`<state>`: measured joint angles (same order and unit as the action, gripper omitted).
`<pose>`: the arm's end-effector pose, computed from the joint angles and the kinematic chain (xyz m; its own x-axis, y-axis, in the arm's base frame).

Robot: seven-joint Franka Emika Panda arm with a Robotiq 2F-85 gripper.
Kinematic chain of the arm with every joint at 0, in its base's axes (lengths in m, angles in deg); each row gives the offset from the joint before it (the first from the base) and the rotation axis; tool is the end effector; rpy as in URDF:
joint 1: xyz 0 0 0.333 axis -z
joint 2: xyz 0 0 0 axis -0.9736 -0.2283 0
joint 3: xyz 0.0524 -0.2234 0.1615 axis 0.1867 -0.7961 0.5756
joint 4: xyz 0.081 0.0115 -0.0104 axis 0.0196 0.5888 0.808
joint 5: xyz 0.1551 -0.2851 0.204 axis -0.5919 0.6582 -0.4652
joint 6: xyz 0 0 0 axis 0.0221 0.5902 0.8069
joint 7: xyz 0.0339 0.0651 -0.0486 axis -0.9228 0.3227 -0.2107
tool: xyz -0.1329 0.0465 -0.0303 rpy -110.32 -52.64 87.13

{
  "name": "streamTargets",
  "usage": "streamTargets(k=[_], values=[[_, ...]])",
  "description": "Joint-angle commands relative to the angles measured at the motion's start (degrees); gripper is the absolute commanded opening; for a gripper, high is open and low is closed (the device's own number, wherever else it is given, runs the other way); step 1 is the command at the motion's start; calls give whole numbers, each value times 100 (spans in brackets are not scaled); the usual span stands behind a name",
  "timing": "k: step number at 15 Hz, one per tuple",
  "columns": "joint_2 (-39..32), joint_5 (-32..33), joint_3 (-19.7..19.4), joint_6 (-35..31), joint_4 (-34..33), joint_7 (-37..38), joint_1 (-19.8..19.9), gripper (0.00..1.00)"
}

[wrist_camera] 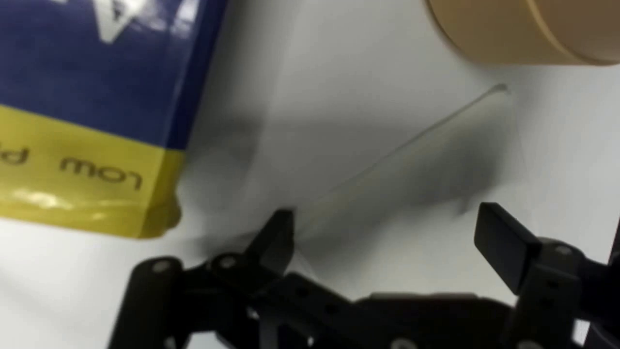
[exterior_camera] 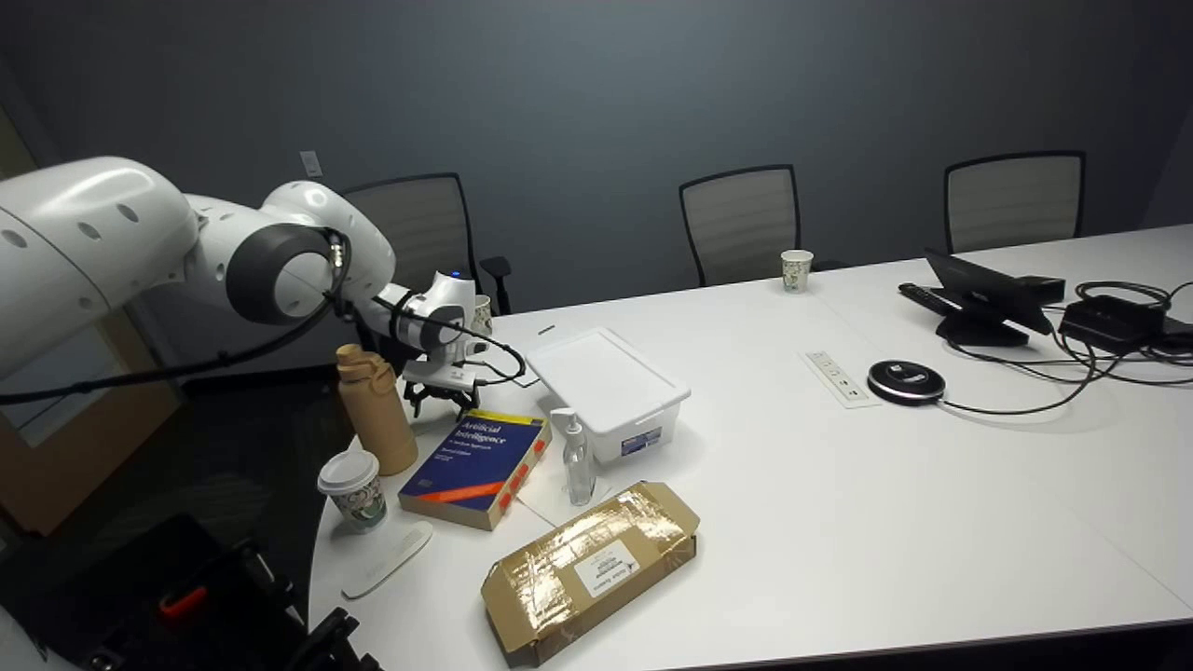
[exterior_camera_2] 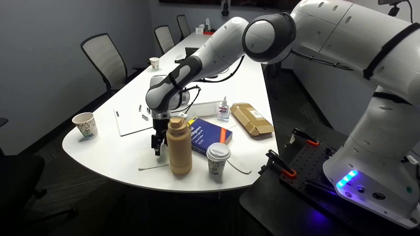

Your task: Press the spray bottle, wipe it with the tissue then move it to the right

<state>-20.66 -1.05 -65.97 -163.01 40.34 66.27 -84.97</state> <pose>0.6212 0.2376 -0.0552 0.8141 0.5792 -0.0408 0.5426 -0.7839 -0.3017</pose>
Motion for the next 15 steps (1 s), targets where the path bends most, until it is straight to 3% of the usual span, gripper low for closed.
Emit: streamTargets(k=[1,11,15], values=[[-297,92,-71,61,-463,11,-163,72],[-395,87,-116,-39,-789,104,-168,0],[-228,-26,-60,41,-766,94,57,2]])
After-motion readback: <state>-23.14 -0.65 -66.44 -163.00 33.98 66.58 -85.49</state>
